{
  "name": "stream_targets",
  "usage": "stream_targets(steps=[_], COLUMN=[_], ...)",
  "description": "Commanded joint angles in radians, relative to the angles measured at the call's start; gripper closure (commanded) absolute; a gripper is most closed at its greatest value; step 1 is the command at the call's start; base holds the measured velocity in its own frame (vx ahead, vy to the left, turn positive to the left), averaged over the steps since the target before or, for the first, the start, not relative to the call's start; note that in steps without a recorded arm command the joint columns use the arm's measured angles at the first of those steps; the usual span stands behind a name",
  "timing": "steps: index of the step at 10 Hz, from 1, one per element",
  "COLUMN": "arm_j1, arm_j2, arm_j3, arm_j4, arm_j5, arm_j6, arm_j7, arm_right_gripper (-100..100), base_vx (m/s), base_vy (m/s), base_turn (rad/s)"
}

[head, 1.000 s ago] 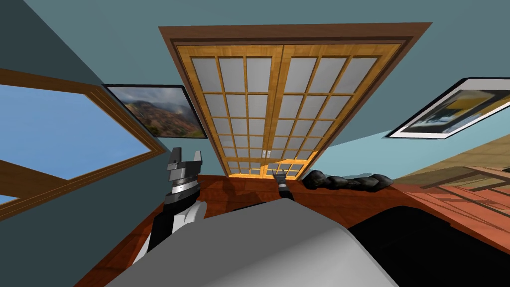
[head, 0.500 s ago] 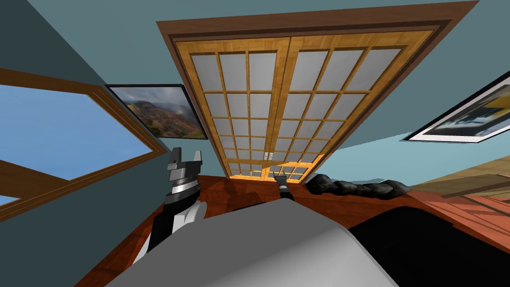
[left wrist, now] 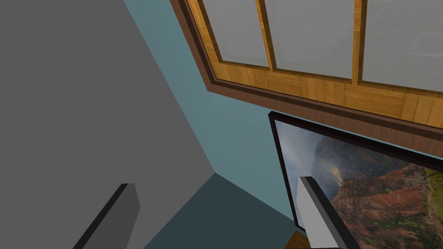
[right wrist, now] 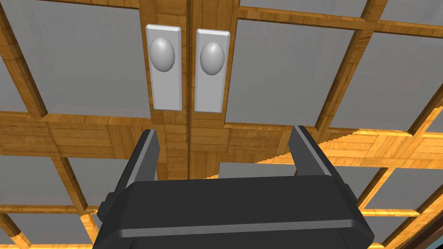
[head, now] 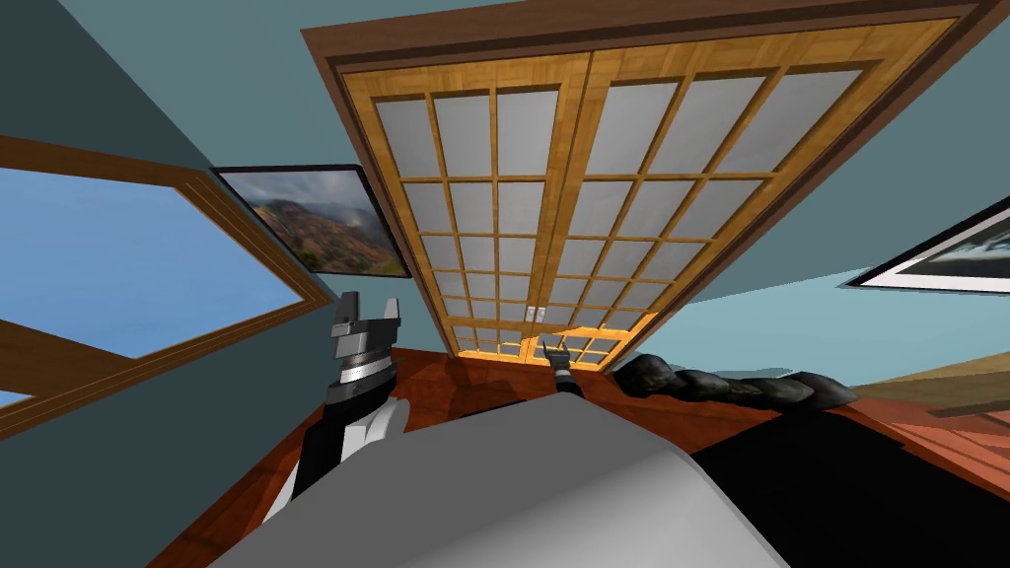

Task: Pull the door open

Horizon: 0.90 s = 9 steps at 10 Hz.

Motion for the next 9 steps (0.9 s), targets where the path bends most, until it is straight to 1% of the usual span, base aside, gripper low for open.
stream_targets(steps=[1, 3, 5, 6, 7, 8, 9], arm_j1=[-0.01, -0.019, -0.032, -0.028, -0.011, -0.004, 0.008], arm_j2=[-0.007, -0.012, -0.019, -0.017, -0.022, -0.023, -0.027], arm_j3=[0.007, 0.012, 0.019, 0.016, 0.012, 0.01, 0.006], arm_j4=[0.033, 0.06, 0.094, 0.082, 0.096, 0.101, 0.111], arm_j5=[-0.018, -0.031, -0.049, -0.044, -0.048, -0.05, -0.053], arm_j6=[-0.01, -0.018, -0.03, -0.024, -0.025, -0.025, -0.026], arm_j7=[-0.039, -0.068, -0.105, -0.091, -0.097, -0.097, -0.099], arm_right_gripper=[-100, -100, -100, -100, -100, -100, -100], base_vx=[0.141, 0.15, 0.157, 0.083, -0.085, -0.169, -0.17], base_vy=[-0.018, -0.021, -0.057, -0.031, 0.002, 0.015, 0.006], base_turn=[0.078, 0.048, 0.054, 0.019, -0.071, -0.072, -0.065])
